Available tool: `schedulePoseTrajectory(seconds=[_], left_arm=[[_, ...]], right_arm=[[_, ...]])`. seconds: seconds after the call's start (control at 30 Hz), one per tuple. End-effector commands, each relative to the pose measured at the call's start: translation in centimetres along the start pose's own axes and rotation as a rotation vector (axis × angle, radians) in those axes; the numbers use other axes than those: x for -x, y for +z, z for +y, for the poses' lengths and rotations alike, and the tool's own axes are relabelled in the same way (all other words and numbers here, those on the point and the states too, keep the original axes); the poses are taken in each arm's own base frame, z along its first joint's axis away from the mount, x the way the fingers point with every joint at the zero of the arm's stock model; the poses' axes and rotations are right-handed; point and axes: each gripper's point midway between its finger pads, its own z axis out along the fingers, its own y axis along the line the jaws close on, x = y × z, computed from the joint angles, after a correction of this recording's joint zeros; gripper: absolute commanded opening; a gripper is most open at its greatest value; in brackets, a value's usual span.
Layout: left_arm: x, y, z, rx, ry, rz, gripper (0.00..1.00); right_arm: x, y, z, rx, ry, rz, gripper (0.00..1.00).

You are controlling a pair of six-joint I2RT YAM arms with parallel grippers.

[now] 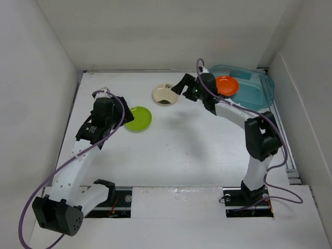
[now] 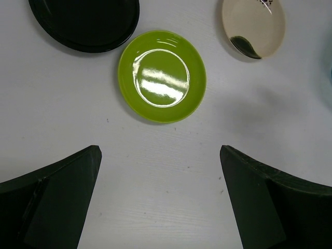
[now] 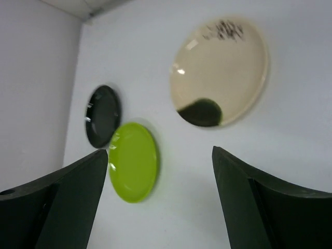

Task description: Place the plates into the plastic bin on the countertop

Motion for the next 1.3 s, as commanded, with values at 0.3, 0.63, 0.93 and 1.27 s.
schedulePoseTrajectory(seconds=[0.3, 0.63, 0.93, 1.27], left_arm=[[0.7, -0.1, 0.0, -0.001, -0.013, -0.026, 1.00], [0.6, -0.2, -0.1, -0.009, -0.013, -0.021, 1.00], [0.8, -0.4, -0.2, -0.015, -0.015, -0.030, 1.00], [1.0, -0.9, -0.4, -0.032, -0.009, -0.041, 1.00]], right_arm=[[-5.0, 7.6, -7.1, -0.093, 0.157, 0.063, 0.76], [-6.2, 11.0, -9.8, -0.192, 0.202, 0.144, 0.60], [-6.4, 11.5, -11.0, -0.271, 0.233, 0.152, 0.47], [-7.8, 12.8, -12.5, -0.359, 0.236, 0.205, 0.33]])
